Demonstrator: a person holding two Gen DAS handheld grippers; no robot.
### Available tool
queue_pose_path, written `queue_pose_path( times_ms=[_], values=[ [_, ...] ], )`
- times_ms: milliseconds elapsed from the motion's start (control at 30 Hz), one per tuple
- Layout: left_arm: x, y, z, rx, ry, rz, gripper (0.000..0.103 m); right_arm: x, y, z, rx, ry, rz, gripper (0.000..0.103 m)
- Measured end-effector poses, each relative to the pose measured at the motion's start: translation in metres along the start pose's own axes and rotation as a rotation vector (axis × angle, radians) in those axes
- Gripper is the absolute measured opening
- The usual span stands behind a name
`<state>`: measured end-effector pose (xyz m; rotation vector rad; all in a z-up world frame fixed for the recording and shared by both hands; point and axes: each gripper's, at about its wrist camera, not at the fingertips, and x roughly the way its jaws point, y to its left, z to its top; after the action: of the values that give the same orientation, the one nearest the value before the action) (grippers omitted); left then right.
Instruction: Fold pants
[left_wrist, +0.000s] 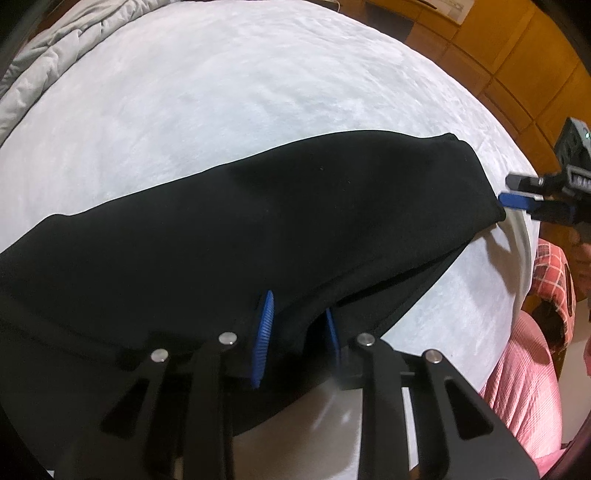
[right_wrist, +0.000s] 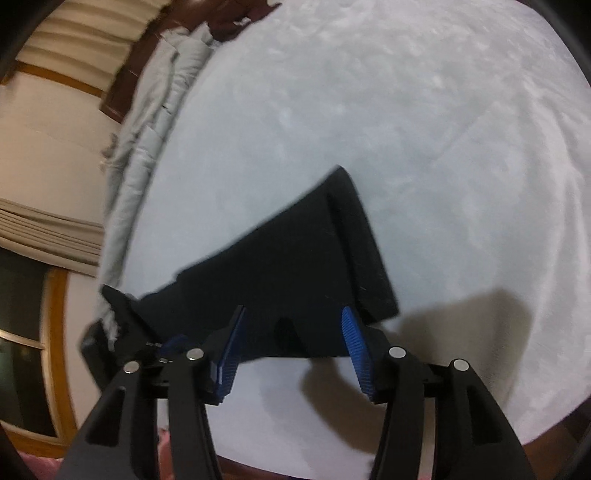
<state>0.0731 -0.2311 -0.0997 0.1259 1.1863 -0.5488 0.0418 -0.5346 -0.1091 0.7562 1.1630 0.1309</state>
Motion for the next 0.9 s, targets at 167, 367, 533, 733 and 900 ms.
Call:
queue_pose_path(
  times_ms=[167, 367, 533, 733, 900],
  values=[
    [0.001, 0.002, 0.002, -0.017, -0.002, -0.010, 0.026, 0.006, -0.012, -0.006, 0.065, 0.031, -0.004, 0.062],
    [0.001, 0.003, 0.000, -0.001, -0.004, -0.002, 0.027, 0.011, 0.009, -0.006, -0.025, 0.022, 0.086, 0.020],
    [0.000, -0.004, -0.001, 0.026, 0.004, -0.003, 0.021, 0.004, 0.035, 0.003, -0.121, -0.025, 0.068, 0.006],
    [-0.023, -0.020, -0.005, 0.061, -0.057, -0.011, 0.014, -0.038, 0.075, 0.002, -0.341, -0.184, 0.063, 0.004],
    [-0.010, -0.040, -0.012, 0.086, -0.050, 0.031, 0.014, -0.004, 0.028, 0.003, -0.220, -0.091, 0.010, 0.004]
  ],
)
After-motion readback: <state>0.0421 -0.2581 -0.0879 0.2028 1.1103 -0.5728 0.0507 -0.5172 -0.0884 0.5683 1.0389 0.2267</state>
